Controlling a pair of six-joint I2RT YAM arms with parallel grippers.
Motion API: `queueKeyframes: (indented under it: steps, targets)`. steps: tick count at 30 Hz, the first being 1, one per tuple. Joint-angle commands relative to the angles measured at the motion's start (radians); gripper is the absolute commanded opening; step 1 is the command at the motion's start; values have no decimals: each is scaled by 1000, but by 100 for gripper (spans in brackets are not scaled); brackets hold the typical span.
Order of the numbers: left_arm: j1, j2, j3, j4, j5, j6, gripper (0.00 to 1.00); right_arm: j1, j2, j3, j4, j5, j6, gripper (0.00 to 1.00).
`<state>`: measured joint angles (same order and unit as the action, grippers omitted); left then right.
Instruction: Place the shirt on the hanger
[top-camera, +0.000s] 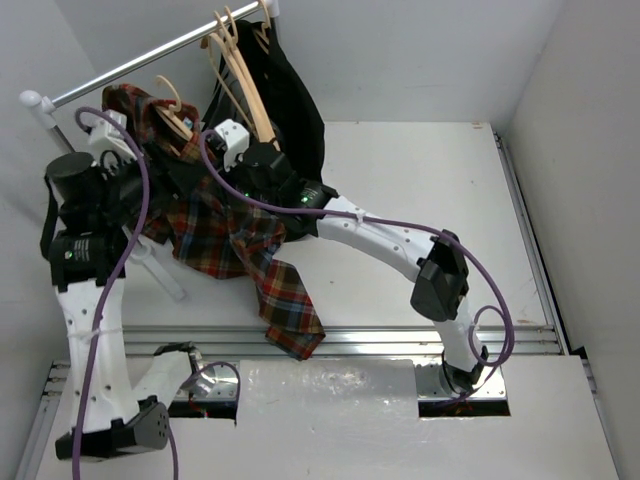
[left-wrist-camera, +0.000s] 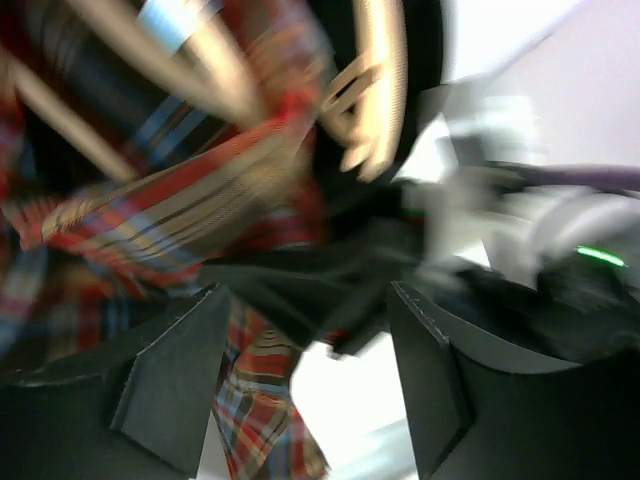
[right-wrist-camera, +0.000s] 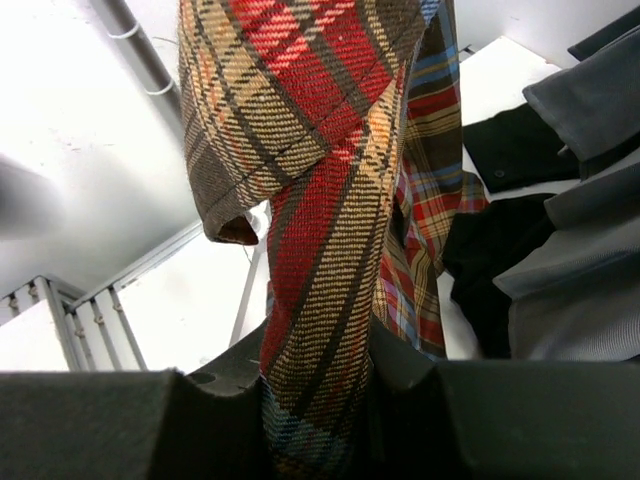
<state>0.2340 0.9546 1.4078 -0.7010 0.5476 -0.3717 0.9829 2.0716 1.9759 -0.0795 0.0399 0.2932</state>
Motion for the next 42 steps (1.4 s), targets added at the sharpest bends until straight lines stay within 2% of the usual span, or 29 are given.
queueKeyframes:
  steps: [1,8,14,21,30,36,38,41,42]
  targets:
    - [-4,41,-64,23,48,-102,63,7,-103,-12,149,-23,24,0]
    - [-4,50,-144,208,80,-297,63,19,-128,-58,179,-37,23,0]
    - [-9,42,-164,325,127,-377,65,28,-111,-45,169,-37,21,0]
    - [-7,42,-86,290,163,-352,55,25,-110,-43,159,-35,17,0]
    - [-7,36,-21,227,158,-322,54,-23,-151,-84,147,-35,44,0]
    - [-9,38,20,181,152,-305,40,-27,-140,-51,113,-37,35,0]
    - [-7,38,19,173,152,-296,41,-27,-142,-52,121,-37,35,0]
    - [-9,36,-21,185,129,-320,50,-23,-140,-57,133,-60,40,0]
    - [-12,35,-58,207,114,-375,56,-23,-136,-52,135,-64,44,0]
